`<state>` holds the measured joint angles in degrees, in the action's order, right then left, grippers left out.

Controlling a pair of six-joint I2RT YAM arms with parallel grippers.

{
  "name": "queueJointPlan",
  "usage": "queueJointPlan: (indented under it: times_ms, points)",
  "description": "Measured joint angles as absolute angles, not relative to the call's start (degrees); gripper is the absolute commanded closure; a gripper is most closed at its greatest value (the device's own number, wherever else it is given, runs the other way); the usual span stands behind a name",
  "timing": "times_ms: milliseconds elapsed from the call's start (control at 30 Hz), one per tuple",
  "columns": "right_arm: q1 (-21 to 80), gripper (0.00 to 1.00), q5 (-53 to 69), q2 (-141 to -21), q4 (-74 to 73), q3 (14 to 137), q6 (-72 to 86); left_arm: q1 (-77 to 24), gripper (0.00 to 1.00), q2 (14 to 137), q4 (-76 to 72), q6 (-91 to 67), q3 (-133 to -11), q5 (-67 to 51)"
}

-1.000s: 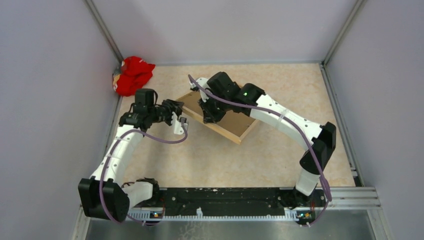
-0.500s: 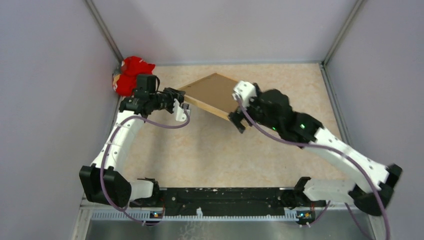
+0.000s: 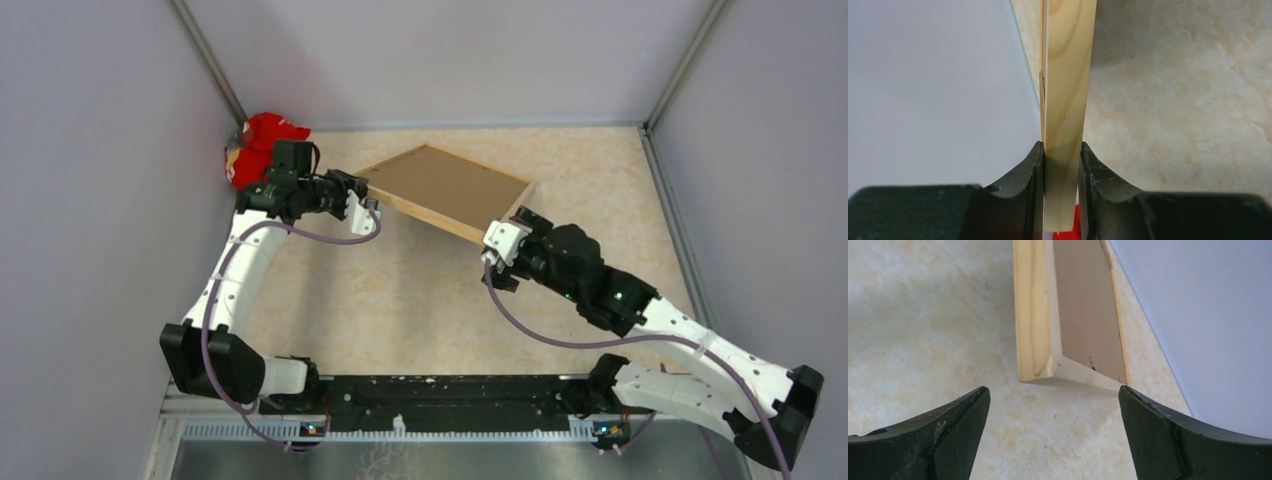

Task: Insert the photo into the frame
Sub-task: Turn over the photo frame at the center of the board.

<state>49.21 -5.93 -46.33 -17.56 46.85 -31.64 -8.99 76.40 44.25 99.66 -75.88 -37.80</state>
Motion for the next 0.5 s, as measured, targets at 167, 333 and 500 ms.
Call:
queueJointPlan:
  times_ms: [167, 333, 500]
  points:
    - [49.21, 0.04, -5.54, -52.49, -15.22, 45.39, -36.4, -8.99, 1.0, 76.38, 44.45, 99.68, -75.88, -37.5]
    - [49.21, 0.12, -6.44, -55.7, -8.47, 44.25, -40.32, -8.99, 1.0, 76.36, 44.64, 99.77, -75.88, -37.06]
    - [49.21, 0.26, -8.14, -60.07, -2.55, 44.27, -43.86, -8.99, 1.0, 76.34, 44.64, 99.77, -75.85, -36.97]
